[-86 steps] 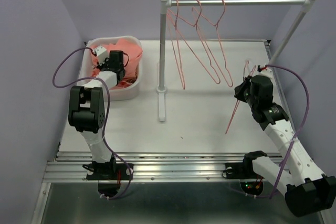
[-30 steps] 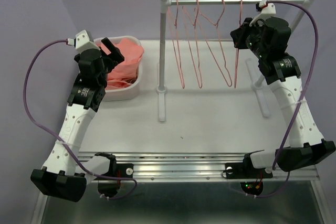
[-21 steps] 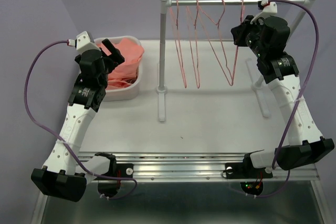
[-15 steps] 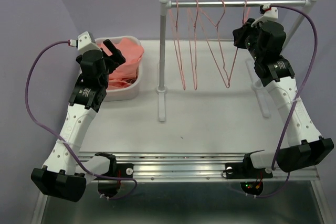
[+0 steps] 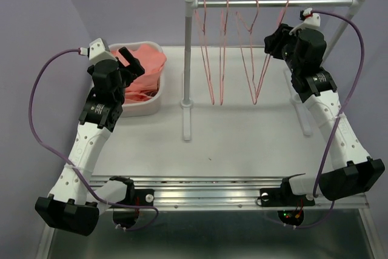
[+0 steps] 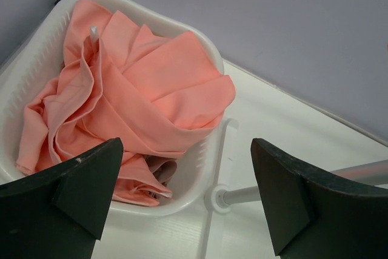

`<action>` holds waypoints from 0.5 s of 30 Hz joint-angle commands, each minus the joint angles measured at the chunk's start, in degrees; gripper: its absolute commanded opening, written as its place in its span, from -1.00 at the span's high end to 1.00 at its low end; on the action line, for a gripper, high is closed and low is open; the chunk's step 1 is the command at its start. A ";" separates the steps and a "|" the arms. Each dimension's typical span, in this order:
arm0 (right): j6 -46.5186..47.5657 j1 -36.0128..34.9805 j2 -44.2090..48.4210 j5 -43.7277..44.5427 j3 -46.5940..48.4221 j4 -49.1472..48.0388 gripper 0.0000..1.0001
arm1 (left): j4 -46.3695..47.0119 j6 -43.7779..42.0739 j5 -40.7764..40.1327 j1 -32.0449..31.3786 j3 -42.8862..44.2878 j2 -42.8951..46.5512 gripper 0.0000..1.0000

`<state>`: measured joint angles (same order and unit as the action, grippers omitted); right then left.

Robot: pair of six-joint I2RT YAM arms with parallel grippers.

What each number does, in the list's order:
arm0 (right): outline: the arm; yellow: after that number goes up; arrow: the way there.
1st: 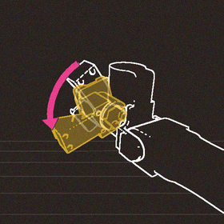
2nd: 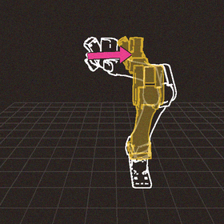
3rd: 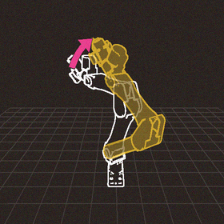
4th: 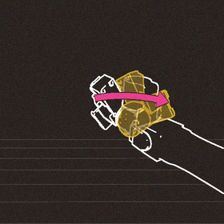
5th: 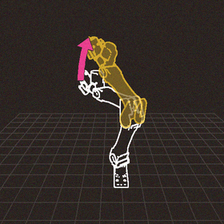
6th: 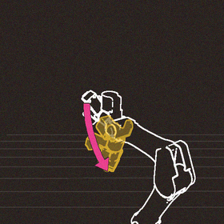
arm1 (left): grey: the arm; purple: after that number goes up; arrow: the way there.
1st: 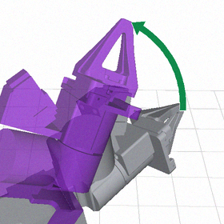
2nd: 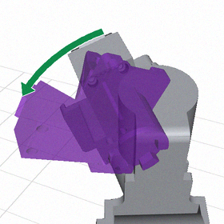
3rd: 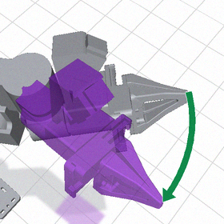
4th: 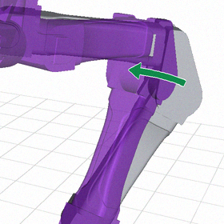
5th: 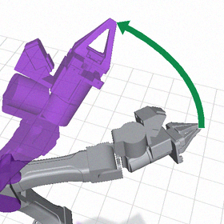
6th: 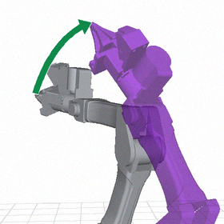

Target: Remove the skirt from the hanger

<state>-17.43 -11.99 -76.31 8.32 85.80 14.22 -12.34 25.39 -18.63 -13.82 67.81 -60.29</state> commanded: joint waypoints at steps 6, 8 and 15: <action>-1.20 0.30 8.10 2.84 -0.72 2.91 -1.00 | -1.02 1.33 -0.44 -0.41 -0.75 3.25 -0.97; -1.81 0.30 10.03 4.24 -0.98 5.80 -1.00 | -2.16 1.68 -0.26 -0.41 -0.92 3.69 -0.97; -5.59 0.30 14.17 3.28 -1.07 17.41 -1.00 | -5.67 3.26 -0.09 -0.50 -3.03 5.36 -0.97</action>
<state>-19.90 -11.99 -63.72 10.66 84.47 23.51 -16.16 27.49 -18.57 -13.93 65.87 -56.77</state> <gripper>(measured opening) 0.998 0.985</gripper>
